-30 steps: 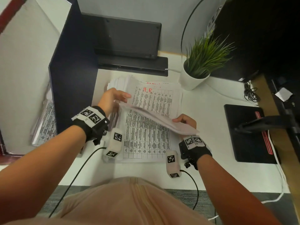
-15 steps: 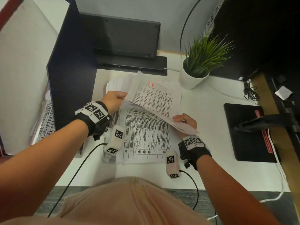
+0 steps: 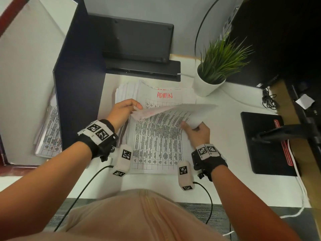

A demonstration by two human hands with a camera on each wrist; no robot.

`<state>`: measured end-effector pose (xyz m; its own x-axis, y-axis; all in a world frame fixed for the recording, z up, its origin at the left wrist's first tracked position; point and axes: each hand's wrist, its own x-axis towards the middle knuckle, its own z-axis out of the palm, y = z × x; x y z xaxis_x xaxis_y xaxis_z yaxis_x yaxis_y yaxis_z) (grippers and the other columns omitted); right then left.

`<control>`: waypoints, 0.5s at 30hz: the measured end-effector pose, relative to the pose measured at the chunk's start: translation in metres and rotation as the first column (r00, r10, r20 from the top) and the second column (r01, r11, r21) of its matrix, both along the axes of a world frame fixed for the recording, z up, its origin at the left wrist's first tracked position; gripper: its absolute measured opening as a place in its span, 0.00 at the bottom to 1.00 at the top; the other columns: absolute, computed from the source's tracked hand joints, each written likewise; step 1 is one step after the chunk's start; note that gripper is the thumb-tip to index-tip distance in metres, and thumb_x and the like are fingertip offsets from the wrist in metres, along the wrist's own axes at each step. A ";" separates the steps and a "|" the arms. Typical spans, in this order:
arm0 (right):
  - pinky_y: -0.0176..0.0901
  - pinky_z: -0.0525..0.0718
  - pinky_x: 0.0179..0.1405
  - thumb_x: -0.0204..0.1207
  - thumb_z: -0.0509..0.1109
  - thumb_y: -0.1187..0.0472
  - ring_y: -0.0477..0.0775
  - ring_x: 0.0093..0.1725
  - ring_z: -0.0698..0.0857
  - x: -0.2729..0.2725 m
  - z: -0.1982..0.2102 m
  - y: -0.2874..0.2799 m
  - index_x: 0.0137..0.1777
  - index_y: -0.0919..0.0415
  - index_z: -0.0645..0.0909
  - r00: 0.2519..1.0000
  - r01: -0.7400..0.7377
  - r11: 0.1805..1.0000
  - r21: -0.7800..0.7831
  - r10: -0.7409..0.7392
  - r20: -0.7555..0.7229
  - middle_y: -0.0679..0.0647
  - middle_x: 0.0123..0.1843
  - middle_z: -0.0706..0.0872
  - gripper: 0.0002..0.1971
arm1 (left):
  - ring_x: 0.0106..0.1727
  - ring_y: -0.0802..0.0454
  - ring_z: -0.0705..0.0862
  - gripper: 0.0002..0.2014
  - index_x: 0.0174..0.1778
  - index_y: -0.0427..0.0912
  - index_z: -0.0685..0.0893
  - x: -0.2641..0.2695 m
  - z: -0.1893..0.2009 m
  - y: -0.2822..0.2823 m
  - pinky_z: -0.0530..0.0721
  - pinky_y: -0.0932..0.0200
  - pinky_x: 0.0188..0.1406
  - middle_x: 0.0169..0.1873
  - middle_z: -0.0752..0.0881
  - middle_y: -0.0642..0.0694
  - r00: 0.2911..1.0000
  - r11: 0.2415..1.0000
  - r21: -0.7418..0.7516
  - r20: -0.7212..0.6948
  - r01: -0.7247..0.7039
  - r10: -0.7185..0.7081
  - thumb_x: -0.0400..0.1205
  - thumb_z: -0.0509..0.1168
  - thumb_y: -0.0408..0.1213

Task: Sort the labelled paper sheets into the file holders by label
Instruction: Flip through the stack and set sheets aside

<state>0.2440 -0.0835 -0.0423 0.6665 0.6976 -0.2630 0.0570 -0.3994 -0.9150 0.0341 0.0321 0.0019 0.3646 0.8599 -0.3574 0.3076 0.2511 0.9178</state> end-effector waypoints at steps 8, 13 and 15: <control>0.28 0.81 0.50 0.78 0.69 0.58 0.45 0.55 0.83 -0.002 0.047 0.015 0.64 0.61 0.79 0.999 0.044 0.978 0.206 -0.043 -0.008 0.50 0.56 0.85 0.16 | 0.59 0.64 0.82 0.25 0.62 0.53 0.79 0.010 0.020 -0.012 0.78 0.55 0.61 0.57 0.84 0.60 0.997 0.995 0.084 0.059 0.050 -0.055 0.76 0.59 0.64; 0.36 0.85 0.55 0.77 0.70 0.61 0.39 0.54 0.86 -0.009 0.094 0.016 0.56 0.50 0.79 0.995 0.053 0.881 0.470 -0.088 0.053 0.41 0.52 0.86 0.10 | 0.57 0.69 0.81 0.19 0.67 0.40 0.76 0.018 0.051 -0.017 0.80 0.75 0.52 0.56 0.82 0.58 0.996 0.866 0.498 0.083 -0.055 0.016 0.80 0.66 0.33; 0.34 0.85 0.54 0.76 0.70 0.63 0.38 0.56 0.86 -0.012 0.109 0.015 0.55 0.48 0.78 0.996 0.022 0.811 0.584 -0.068 0.056 0.40 0.51 0.86 0.11 | 0.55 0.76 0.80 0.17 0.65 0.42 0.75 0.019 0.063 -0.019 0.78 0.79 0.51 0.53 0.80 0.64 0.979 0.795 0.588 0.200 -0.150 0.037 0.80 0.66 0.31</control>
